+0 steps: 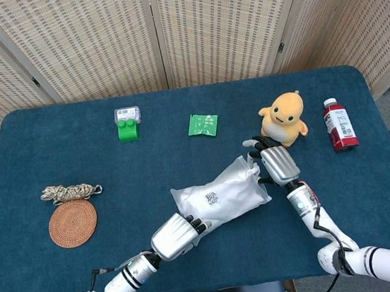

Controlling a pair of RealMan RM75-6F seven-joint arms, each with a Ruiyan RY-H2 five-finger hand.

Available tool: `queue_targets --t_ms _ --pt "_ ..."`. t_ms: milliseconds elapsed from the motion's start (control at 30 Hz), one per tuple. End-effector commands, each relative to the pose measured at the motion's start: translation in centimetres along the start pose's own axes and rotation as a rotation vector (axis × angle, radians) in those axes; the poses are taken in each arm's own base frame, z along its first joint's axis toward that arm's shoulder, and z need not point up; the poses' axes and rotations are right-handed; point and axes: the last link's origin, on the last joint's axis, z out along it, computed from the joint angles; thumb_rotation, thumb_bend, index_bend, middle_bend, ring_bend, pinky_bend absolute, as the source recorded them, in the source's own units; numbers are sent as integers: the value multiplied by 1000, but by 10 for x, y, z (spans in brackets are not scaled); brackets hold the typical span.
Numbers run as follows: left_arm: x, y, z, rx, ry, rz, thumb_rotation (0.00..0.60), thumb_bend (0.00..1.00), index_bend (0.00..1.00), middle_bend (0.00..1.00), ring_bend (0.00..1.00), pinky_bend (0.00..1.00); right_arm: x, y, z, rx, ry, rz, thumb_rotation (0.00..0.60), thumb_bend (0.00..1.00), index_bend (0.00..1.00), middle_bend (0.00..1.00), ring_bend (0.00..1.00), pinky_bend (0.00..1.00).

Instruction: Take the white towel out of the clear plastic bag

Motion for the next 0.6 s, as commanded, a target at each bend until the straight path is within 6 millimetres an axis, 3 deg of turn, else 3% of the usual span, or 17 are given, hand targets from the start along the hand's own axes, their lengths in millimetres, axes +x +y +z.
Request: queue_targets --t_ms 33,133,233,300,500,600 --pt "-2 1 -2 -7 9 -11 600 39 383 465 619 848 -1 0 0 -1 -1 0 600 571 725 229 100 332" --pt "-2 2 -2 -14 19 -15 600 39 420 447 620 848 -1 1 0 -2 -2 1 600 571 725 229 100 332" --pt "-3 4 -2 -29 28 -15 600 39 297 421 621 848 -1 1 -1 -3 -2 2 600 571 725 229 100 332" --pt "-2 7 -2 -44 39 -34 600 39 282 409 620 848 -1 1 -1 -4 -2 2 600 571 725 229 100 332" --pt "-7 12 -2 -64 27 -18 600 39 478 378 612 845 -2 1 -1 -4 -5 3 600 571 725 229 100 332" --pt "-11 12 -1 -47 0 -10 600 39 518 365 605 843 -2 1 -1 -5 -5 3 600 571 725 229 100 332"
